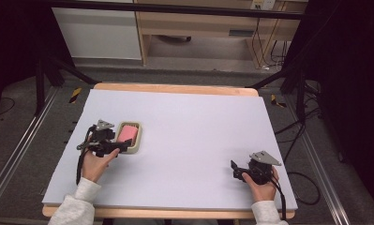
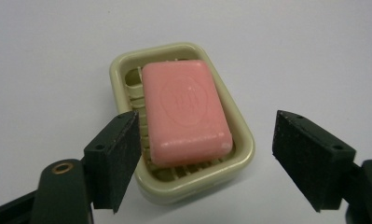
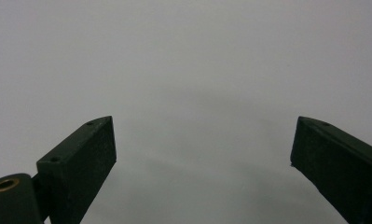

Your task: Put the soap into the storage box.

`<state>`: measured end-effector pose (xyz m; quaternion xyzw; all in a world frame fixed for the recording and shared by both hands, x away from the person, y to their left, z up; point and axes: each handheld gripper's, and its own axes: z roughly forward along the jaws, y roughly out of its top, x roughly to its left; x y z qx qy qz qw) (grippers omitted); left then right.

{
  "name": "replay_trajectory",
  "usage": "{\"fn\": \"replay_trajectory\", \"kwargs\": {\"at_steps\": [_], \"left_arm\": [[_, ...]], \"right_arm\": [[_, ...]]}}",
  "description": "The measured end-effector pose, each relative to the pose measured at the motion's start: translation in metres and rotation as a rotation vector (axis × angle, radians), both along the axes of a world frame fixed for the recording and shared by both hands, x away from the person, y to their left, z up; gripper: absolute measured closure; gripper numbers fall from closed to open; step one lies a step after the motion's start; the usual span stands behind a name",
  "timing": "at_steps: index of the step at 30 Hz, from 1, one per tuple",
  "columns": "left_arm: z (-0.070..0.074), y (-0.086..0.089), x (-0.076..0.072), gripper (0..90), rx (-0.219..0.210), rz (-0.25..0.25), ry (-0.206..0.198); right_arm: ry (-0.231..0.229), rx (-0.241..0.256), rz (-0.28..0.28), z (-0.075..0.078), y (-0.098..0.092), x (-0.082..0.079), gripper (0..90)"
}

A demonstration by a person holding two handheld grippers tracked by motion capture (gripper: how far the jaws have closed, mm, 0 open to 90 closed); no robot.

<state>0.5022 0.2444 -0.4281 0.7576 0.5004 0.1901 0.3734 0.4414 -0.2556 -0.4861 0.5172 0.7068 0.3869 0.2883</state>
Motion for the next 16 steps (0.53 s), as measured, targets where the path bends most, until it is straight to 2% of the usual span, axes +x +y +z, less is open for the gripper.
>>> {"fn": "replay_trajectory", "kwargs": {"at_steps": [4, 6, 16], "left_arm": [[-0.006, 0.01, -0.012, 21.5, 0.003, 0.003, -0.004], [-0.01, 0.014, -0.016, 21.4, -0.01, 0.012, -0.011], [-0.02, 0.034, -0.032, 20.5, -0.01, 0.036, -0.046]], "right_arm": [[-0.002, 0.001, -0.004, 0.0, 0.0, 0.0, 6.7], [-0.002, 0.002, -0.006, 0.0, 0.0, 0.0, 6.7], [-0.011, -0.001, -0.004, 0.0, 0.0, -0.001, 6.3]]}}
